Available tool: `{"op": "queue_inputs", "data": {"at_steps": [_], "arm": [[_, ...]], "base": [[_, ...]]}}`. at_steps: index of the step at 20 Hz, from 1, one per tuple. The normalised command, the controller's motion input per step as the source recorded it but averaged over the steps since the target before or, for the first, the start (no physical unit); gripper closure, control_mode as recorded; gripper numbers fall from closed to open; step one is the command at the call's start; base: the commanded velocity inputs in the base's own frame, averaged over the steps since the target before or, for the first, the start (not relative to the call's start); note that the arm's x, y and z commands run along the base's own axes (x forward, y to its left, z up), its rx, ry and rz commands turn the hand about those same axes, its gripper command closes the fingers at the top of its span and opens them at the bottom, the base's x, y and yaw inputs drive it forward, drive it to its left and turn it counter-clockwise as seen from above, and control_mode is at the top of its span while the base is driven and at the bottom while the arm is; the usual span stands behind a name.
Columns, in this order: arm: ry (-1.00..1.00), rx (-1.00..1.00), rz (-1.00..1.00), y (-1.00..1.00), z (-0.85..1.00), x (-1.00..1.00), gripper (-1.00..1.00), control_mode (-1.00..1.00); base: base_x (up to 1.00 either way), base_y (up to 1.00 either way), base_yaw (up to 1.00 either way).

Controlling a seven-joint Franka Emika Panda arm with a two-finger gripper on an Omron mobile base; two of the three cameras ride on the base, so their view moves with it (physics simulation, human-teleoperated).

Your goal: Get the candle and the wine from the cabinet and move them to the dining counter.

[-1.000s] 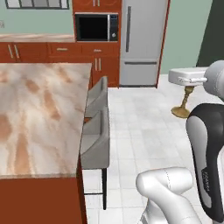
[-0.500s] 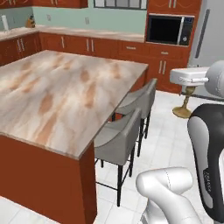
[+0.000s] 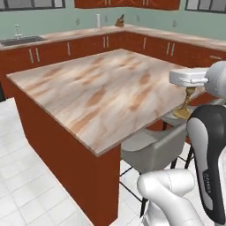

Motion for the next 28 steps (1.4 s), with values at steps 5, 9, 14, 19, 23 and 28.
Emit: {"op": "queue_inputs", "data": {"at_steps": [5, 9, 14, 19, 23, 28], "arm": [[0.00, 0.00, 0.00, 0.00, 0.00, 0.00, 1.00, 1.00], [0.00, 0.00, 0.00, 0.00, 0.00, 0.00, 1.00, 1.00], [0.00, 0.00, 0.00, 0.00, 0.00, 0.00, 1.00, 1.00], [0.00, 0.00, 0.00, 0.00, 0.00, 0.00, 1.00, 1.00], [0.00, 0.00, 0.00, 0.00, 0.00, 0.00, 1.00, 1.00], [0.00, 0.00, 0.00, 0.00, 0.00, 0.00, 1.00, 1.00]], "base": [[0.00, -0.98, 0.56], [0.03, -0.79, 0.52], [0.23, -0.43, 0.35], [0.55, -0.06, 0.18], [0.55, -0.28, 0.25], [0.37, -0.26, 0.22]]}}
